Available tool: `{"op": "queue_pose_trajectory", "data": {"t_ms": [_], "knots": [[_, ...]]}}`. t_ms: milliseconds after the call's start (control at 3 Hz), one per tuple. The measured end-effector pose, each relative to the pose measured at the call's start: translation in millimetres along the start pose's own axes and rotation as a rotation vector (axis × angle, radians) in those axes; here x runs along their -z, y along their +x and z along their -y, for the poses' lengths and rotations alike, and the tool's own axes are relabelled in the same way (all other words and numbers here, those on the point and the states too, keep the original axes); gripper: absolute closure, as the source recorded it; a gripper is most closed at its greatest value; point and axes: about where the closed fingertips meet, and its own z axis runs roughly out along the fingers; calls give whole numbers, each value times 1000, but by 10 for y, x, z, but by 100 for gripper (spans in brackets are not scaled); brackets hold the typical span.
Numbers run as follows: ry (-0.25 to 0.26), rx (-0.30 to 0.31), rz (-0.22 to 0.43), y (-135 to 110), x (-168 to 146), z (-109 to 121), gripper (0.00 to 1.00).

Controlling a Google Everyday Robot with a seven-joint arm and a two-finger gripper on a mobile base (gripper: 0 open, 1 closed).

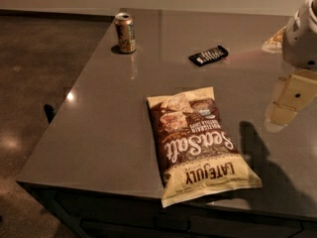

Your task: Move rxbar chocolate near brown chip bag

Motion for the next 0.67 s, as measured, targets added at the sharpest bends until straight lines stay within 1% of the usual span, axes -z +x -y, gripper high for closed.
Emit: {"op": "queue_pose_trajectory", "data": {"t_ms": [333,667], "knots": [[0,0,0,0,0,0,0],[-23,-27,40,-63,-98,156,0]]}}
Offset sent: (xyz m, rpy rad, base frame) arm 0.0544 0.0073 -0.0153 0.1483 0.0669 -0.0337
